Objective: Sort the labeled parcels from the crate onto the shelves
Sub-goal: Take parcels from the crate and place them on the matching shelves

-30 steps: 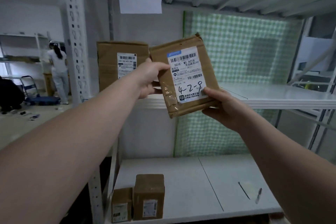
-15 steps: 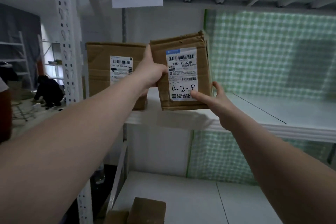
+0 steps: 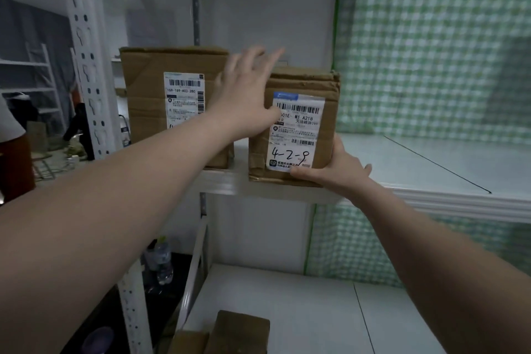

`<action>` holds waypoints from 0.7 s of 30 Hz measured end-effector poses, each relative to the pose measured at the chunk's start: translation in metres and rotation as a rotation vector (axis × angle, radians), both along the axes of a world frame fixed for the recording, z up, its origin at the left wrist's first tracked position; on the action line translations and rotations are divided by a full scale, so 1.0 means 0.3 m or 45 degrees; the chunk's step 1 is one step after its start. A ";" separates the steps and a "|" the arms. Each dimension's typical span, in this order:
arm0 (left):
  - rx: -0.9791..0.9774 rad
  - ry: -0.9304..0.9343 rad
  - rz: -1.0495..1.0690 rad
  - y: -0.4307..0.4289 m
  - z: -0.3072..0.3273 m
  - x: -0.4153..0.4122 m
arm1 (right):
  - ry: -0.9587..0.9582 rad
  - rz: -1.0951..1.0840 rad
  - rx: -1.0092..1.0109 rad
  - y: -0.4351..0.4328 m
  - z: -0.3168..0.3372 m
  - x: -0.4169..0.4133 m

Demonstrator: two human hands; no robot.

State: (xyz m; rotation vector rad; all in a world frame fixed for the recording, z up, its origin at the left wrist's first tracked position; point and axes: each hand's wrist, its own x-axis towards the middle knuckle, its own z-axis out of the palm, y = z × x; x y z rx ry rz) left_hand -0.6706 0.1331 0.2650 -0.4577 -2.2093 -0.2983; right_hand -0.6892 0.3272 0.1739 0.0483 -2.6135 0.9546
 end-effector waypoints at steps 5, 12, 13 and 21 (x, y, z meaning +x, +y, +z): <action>-0.233 -0.021 0.013 -0.036 0.017 -0.047 | 0.041 -0.010 0.030 -0.042 -0.009 -0.030; -0.299 -0.005 0.066 -0.102 0.016 -0.111 | 0.068 0.004 0.040 -0.109 -0.032 -0.085; -0.314 0.002 0.068 -0.109 0.017 -0.120 | 0.072 0.000 0.025 -0.115 -0.037 -0.094; -0.352 0.021 0.063 -0.138 0.016 -0.163 | 0.077 -0.012 -0.036 -0.141 -0.057 -0.134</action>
